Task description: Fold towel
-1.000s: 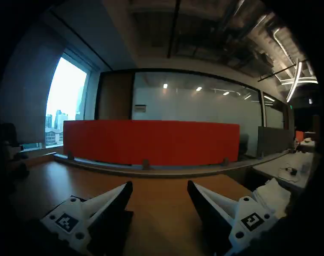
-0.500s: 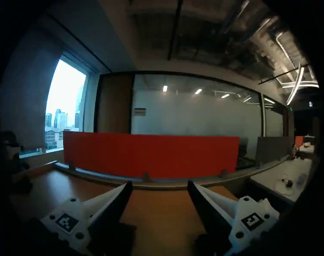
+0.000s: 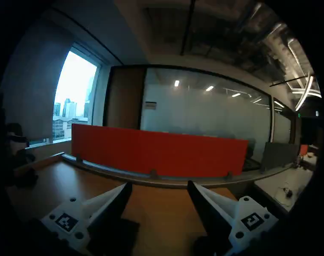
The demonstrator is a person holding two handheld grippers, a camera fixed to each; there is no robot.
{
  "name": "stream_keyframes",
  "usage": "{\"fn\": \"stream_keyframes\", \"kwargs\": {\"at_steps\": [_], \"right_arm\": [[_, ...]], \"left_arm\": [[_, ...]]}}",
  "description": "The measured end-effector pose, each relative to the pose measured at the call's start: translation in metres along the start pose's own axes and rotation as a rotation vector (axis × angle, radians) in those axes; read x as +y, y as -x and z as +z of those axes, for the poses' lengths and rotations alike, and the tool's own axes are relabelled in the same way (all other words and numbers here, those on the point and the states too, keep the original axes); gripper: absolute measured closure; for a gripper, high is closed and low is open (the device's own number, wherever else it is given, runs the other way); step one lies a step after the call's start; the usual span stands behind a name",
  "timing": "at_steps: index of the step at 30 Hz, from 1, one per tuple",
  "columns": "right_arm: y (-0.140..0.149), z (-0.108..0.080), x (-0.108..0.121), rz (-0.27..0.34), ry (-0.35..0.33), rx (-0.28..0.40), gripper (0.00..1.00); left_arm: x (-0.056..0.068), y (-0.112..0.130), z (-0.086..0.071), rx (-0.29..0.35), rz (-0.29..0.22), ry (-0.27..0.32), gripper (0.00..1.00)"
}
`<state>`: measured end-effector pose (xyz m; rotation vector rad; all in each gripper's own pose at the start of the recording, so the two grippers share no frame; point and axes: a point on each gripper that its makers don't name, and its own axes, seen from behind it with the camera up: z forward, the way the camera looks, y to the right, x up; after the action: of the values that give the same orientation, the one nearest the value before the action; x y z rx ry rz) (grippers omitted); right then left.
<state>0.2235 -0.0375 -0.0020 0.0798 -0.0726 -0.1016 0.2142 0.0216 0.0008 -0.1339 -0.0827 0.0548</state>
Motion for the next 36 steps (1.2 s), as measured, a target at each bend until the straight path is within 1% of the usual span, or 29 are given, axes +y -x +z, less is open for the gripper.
{"fn": "stream_keyframes", "kwargs": {"at_steps": [3,8,11,18,23,28,32,36], "right_arm": [[0.001,-0.001,-0.006,-0.017,-0.040,-0.021,0.00],[0.005,-0.002,-0.017,-0.049,-0.114,-0.068,0.00],[0.008,-0.003,-0.023,-0.060,-0.157,-0.093,0.00],[0.018,-0.003,-0.033,-0.093,-0.230,-0.155,0.00],[0.034,-0.005,-0.042,-0.097,-0.279,-0.223,0.00],[0.046,-0.006,-0.050,-0.103,-0.323,-0.267,0.00],[0.055,-0.007,-0.054,-0.113,-0.346,-0.287,0.00],[0.070,-0.008,-0.056,-0.115,-0.355,-0.308,0.00]], "left_arm": [[0.007,0.002,0.000,-0.025,0.013,0.047,0.03],[0.024,0.006,0.000,-0.061,0.040,0.137,0.03],[0.031,0.010,0.001,-0.082,0.046,0.177,0.03],[0.045,0.022,0.003,-0.128,0.052,0.237,0.03],[0.056,0.035,0.002,-0.173,0.066,0.287,0.03],[0.064,0.048,0.002,-0.212,0.090,0.327,0.03],[0.070,0.058,0.002,-0.226,0.115,0.349,0.03],[0.074,0.072,0.001,-0.238,0.138,0.356,0.03]]}}
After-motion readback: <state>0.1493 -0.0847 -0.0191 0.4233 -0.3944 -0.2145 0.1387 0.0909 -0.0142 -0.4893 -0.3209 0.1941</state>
